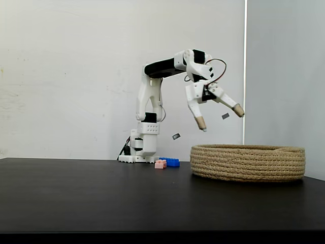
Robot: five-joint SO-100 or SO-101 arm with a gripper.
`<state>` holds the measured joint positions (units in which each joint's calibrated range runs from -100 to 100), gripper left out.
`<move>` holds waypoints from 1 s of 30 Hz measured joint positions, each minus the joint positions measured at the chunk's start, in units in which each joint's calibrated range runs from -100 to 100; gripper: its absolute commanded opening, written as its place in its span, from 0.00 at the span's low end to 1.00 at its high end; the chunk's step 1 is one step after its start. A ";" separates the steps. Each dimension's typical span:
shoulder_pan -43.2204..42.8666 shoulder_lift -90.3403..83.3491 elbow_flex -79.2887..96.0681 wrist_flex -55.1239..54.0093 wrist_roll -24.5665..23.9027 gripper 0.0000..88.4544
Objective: Place the lego blocks in the tray
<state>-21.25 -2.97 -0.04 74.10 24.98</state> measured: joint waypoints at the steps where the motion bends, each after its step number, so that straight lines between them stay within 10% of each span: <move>1: 1.06 -2.37 1.94 1.87 0.05 0.40; 12: 15.96 -29.94 32.97 9.42 6.35 0.39; 30: 20.85 -30.20 55.86 -7.06 8.55 0.34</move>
<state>-0.41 -33.16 55.81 67.03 33.53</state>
